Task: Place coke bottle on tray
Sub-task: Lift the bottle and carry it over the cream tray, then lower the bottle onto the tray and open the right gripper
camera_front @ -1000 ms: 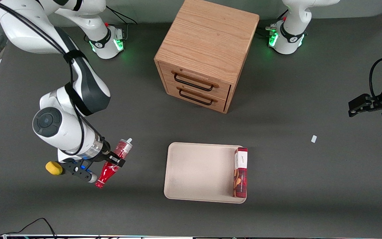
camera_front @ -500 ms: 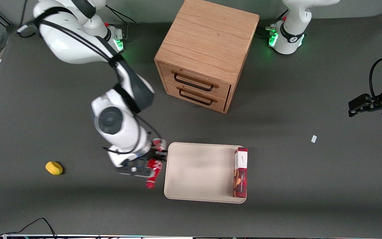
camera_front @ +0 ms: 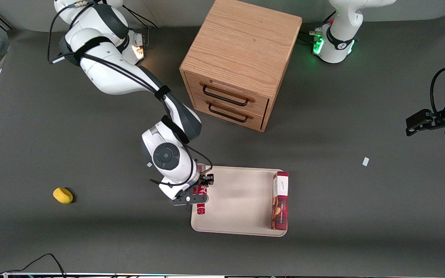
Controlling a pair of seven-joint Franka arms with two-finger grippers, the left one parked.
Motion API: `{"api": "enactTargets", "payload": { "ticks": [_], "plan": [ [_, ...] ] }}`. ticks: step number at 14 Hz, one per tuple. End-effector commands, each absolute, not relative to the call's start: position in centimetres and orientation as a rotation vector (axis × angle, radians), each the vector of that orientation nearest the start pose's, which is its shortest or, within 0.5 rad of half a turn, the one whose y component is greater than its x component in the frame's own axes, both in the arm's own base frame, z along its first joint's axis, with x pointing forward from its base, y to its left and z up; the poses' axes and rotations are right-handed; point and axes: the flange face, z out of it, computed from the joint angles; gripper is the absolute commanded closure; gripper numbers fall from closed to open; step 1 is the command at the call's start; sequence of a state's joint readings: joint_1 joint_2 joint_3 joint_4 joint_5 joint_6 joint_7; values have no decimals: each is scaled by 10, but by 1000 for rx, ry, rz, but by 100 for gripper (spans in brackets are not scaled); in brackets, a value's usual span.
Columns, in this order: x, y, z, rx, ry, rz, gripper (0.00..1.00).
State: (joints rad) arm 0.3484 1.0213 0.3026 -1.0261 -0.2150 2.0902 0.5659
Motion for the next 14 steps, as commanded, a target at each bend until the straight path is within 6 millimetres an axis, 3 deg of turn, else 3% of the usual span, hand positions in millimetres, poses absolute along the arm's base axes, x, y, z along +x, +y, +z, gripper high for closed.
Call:
{"api": "enactTargets", "payload": {
  "ticks": [1, 4, 6, 7, 10, 11, 13, 14],
  "plan": [
    [683, 409, 227, -2986, -37, -53, 100],
    [680, 410, 212, -3002, -40, -37, 100],
    [681, 409, 209, -2997, -31, -48, 94],
    [681, 409, 202, -2995, -10, -48, 86],
    [686, 402, 193, -3001, 12, -79, 80],
    [686, 401, 190, -3002, 15, -71, 69],
    [685, 400, 186, -3007, 20, -62, 64],
    [684, 401, 184, -3009, 16, -59, 42]
  ]
}}
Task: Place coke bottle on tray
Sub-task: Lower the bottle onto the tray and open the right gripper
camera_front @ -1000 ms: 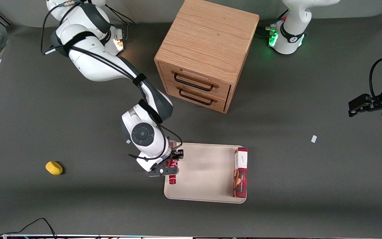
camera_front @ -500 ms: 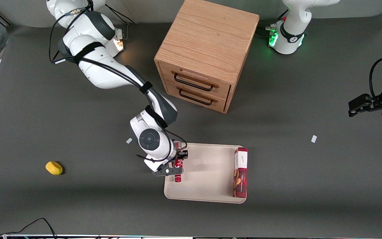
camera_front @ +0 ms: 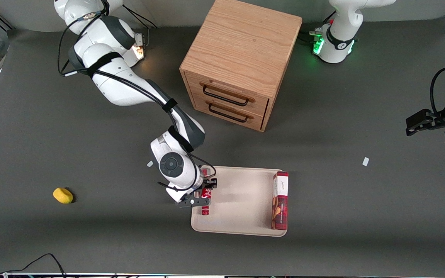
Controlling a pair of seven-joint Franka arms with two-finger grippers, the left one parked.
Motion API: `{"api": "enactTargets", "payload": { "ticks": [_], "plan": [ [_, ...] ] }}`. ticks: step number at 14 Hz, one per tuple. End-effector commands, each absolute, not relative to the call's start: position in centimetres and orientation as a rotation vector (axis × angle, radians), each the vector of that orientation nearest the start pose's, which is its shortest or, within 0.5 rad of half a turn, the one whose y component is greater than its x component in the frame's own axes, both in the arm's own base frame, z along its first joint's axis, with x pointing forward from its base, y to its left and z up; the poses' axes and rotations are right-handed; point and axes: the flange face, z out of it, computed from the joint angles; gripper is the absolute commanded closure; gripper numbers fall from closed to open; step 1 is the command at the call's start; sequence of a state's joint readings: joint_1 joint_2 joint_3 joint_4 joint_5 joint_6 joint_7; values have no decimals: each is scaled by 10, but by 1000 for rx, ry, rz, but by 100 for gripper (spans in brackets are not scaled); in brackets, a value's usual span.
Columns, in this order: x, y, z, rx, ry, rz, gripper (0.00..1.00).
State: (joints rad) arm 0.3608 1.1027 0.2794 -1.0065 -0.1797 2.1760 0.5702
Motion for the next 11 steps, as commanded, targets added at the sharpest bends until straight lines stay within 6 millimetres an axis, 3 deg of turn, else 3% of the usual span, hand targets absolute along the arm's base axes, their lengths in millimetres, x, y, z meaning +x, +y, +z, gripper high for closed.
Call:
{"api": "enactTargets", "payload": {
  "ticks": [1, 11],
  "plan": [
    [683, 401, 183, -3010, 17, -56, 0],
    [682, 402, 179, -3004, 10, -76, 0]
  ]
}}
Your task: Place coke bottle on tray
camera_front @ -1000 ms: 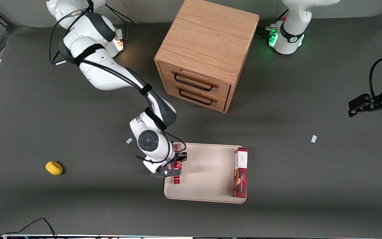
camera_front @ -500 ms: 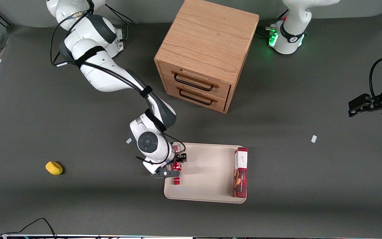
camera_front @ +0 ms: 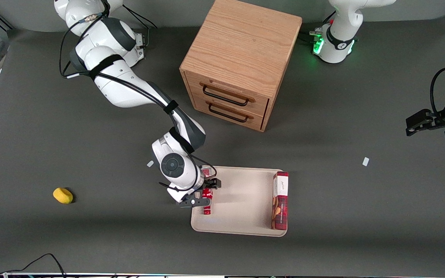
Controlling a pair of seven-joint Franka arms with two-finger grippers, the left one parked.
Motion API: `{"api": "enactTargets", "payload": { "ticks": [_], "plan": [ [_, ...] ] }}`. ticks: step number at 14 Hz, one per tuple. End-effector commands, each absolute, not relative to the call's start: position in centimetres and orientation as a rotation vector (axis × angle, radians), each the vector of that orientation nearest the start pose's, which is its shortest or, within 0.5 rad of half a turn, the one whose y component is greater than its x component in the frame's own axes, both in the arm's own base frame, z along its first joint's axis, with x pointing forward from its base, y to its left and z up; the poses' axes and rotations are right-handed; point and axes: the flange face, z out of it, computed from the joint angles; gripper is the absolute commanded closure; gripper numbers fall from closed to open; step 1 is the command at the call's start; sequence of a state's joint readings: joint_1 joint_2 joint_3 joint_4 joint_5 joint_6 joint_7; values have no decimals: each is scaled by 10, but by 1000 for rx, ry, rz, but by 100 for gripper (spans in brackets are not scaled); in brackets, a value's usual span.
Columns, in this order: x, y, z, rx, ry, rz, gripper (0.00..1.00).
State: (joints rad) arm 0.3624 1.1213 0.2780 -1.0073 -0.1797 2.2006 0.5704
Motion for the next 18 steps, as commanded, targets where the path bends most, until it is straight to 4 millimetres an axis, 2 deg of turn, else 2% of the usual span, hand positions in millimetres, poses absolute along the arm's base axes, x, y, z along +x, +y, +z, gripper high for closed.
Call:
{"api": "enactTargets", "payload": {
  "ticks": [1, 3, 6, 8, 9, 12, 13, 15, 17, 18],
  "plan": [
    [682, 402, 180, -3003, 10, -79, 0],
    [685, 402, 196, -2993, 16, -102, 0],
    [697, 392, 258, -2973, 33, -172, 0],
    [708, 369, 299, -2971, 69, -190, 0],
    [713, 351, 318, -2983, 86, -182, 0],
    [709, 321, 375, -3024, 115, -158, 0],
    [707, 302, 391, -3047, 137, -135, 0],
    [694, 267, 424, -3102, 10, -89, 0],
    [681, 214, 452, -3144, -54, -29, 0],
    [671, 198, 463, -3162, -48, -10, 0]
  ]
}}
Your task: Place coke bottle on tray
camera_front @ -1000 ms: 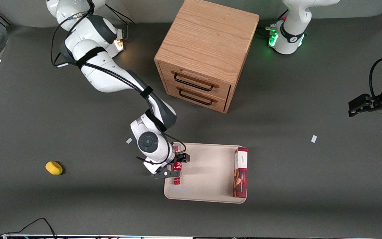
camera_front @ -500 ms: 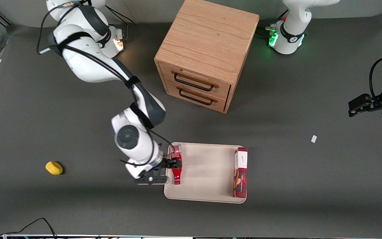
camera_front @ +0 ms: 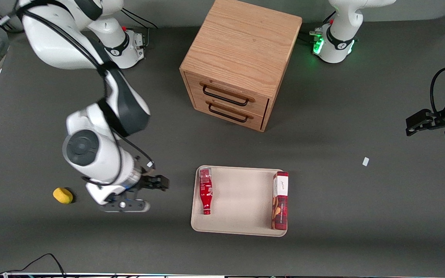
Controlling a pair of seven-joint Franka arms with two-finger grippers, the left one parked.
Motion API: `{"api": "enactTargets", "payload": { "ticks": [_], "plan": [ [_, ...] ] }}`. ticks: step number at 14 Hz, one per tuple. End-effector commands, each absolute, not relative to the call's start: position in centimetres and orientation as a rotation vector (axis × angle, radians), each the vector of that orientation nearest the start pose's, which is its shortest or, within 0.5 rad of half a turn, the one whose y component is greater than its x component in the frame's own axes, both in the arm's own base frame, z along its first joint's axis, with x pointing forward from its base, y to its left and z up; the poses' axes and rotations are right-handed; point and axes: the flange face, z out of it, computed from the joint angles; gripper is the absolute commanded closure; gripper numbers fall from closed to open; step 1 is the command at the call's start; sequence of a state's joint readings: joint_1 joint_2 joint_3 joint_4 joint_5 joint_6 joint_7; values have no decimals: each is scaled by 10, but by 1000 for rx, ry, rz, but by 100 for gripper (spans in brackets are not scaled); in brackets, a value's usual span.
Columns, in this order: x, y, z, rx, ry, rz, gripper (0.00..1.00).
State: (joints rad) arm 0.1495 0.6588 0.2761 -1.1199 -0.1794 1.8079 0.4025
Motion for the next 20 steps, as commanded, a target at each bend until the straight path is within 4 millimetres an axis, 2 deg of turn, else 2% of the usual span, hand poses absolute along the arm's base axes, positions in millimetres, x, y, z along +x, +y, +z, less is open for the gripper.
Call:
{"api": "enactTargets", "payload": {
  "ticks": [1, 3, 5, 7, 9, 11, 13, 17, 18, 20],
  "plan": [
    [661, 177, 472, -3181, -35, 7, 0],
    [639, 145, 493, -3206, 21, -5, 0],
    [614, 115, 511, -3147, 127, -42, 0],
    [583, 103, 521, -3127, 100, -105, 0],
    [560, 79, 526, -3100, 102, -115, 0],
    [550, 65, 532, -3094, 11, -99, 0],
    [547, 51, 535, -3096, 27, -67, 0],
    [539, 59, 555, -3112, 13, -18, 0],
    [540, 51, 556, -3111, 39, -23, 0],
    [541, 48, 561, -3107, 52, -47, 0]
  ]
}}
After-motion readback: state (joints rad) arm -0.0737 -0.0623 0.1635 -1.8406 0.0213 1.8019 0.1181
